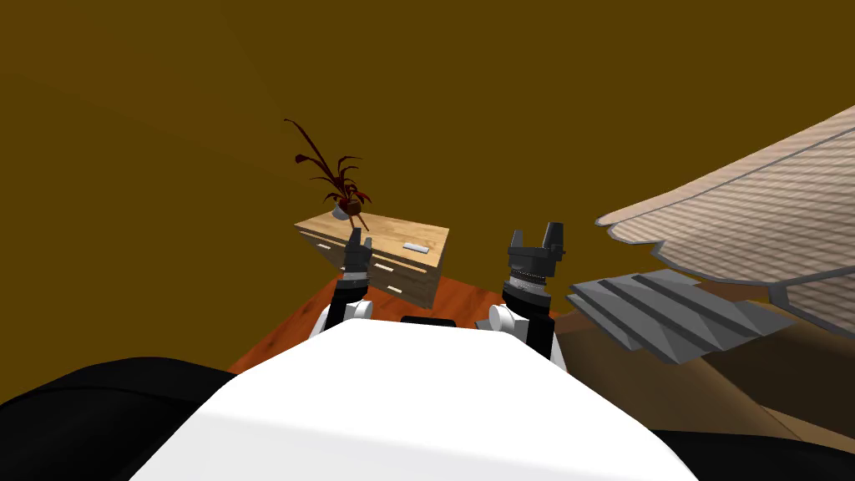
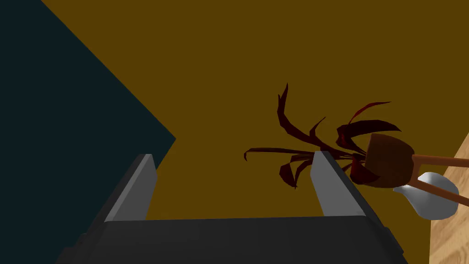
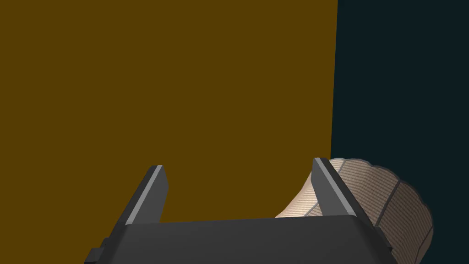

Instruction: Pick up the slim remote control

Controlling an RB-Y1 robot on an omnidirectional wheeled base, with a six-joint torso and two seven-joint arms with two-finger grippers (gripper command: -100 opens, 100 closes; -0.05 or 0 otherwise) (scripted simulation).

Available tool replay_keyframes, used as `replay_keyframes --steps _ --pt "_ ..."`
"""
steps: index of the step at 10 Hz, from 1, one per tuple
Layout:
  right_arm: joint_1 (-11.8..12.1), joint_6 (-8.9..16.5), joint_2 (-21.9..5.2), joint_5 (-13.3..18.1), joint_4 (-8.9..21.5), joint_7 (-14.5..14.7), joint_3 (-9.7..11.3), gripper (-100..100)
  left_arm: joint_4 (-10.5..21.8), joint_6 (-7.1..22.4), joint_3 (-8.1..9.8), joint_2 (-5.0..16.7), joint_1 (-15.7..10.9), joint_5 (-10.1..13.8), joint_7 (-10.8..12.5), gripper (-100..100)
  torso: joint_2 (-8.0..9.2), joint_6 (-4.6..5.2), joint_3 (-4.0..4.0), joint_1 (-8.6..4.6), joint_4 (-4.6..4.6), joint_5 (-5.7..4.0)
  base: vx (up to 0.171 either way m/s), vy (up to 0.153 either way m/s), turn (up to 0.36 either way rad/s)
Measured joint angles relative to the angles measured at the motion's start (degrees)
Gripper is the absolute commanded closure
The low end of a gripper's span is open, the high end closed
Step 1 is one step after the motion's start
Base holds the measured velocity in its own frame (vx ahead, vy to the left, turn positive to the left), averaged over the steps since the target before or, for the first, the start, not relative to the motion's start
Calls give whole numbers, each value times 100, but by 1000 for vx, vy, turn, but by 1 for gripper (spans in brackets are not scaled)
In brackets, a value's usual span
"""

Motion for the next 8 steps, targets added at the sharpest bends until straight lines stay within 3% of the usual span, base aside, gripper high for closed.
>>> replay_keyframes --steps 6,8 --pt "-2 0 0 0 1 0 0 0 443 804 -38 839 -570 426 161 -100 40 2 23 6 9 1 -89 14 -167" --pt "-1 0 0 0 0 0 0 0 609 1053 -43 1015 -740 539 202 -100 24 2 14 7 6 2 -54 5 -131"
